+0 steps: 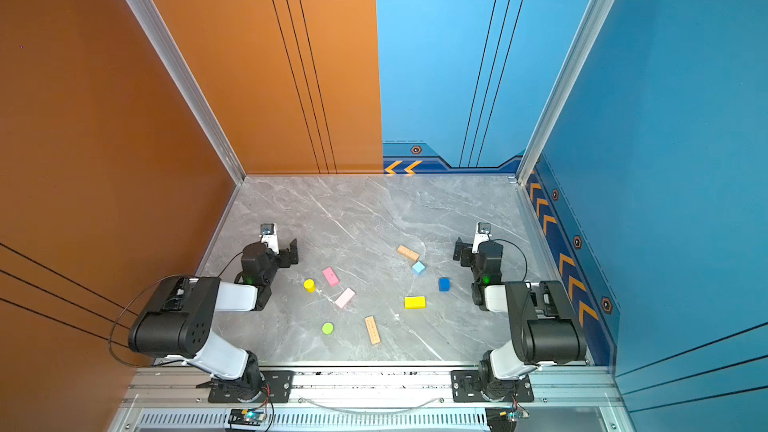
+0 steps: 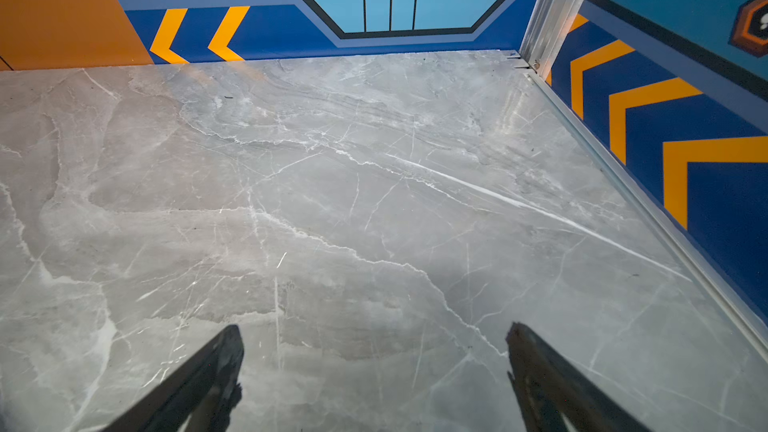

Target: Build the wood block tower

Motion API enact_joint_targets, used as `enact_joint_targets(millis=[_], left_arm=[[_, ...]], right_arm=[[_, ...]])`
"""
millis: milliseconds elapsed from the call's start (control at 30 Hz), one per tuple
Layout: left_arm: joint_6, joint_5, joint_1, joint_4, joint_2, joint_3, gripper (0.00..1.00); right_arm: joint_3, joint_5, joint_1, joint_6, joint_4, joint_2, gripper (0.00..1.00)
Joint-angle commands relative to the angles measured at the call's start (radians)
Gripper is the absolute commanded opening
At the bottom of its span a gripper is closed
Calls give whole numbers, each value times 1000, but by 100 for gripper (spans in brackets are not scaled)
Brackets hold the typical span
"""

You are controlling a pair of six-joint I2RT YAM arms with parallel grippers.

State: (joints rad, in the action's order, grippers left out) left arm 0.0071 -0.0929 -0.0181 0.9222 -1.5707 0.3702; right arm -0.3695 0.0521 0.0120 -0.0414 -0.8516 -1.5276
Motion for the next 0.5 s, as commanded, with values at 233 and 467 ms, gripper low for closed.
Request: enact_joint_targets(millis=[233, 467], left_arm=[[-6, -21, 0, -14, 10, 13, 98], [-2, -32, -6, -13, 10, 14, 98]], right_arm=[[-16, -15, -6, -7, -2, -3, 100], [-16, -18, -8, -8, -3, -3, 100]])
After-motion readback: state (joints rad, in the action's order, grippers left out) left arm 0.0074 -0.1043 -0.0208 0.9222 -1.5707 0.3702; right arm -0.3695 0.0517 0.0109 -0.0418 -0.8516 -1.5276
